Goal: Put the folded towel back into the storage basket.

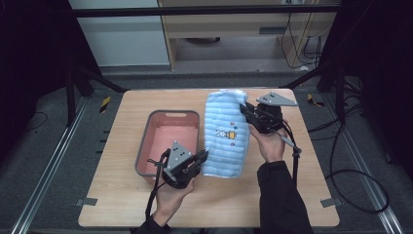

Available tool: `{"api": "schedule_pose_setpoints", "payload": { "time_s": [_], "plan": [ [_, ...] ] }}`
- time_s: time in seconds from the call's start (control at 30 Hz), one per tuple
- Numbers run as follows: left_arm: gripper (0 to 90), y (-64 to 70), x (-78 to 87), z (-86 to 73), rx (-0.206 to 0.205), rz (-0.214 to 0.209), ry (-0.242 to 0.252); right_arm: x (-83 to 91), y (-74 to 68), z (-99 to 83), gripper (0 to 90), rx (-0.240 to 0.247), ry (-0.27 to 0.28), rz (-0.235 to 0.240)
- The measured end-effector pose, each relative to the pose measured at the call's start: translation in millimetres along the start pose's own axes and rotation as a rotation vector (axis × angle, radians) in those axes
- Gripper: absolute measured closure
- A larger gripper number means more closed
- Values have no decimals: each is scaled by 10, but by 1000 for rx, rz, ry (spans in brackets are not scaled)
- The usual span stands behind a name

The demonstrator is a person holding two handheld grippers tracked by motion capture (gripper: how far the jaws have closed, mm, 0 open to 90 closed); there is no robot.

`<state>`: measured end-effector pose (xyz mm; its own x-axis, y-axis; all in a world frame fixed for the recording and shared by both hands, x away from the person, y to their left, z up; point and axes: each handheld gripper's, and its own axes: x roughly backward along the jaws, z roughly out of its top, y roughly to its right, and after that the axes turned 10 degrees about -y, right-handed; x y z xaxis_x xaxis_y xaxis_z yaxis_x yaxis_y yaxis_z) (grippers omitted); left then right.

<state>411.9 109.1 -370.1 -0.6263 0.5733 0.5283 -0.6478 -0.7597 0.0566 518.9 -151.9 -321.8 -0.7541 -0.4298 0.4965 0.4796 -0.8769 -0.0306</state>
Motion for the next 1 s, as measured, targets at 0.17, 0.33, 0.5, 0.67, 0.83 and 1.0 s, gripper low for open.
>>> {"api": "schedule_pose_setpoints", "payload": {
  "time_s": [0.17,0.33,0.5,0.67,0.83,1.0],
  "plan": [
    [863,-53,47,9,4,11,4,-33,-75,72,795,10,3,0],
    [863,-154,156,20,9,30,16,-65,-144,125,796,12,12,10],
    [863,-218,233,23,12,44,25,-98,-221,189,796,20,16,14],
    [863,-287,299,15,19,53,35,-127,-318,275,796,29,23,24],
    [863,-346,353,6,25,63,37,-175,-391,328,796,35,21,30],
    [863,-430,418,-15,42,65,48,-244,-496,390,796,47,19,35]
  ]
}}
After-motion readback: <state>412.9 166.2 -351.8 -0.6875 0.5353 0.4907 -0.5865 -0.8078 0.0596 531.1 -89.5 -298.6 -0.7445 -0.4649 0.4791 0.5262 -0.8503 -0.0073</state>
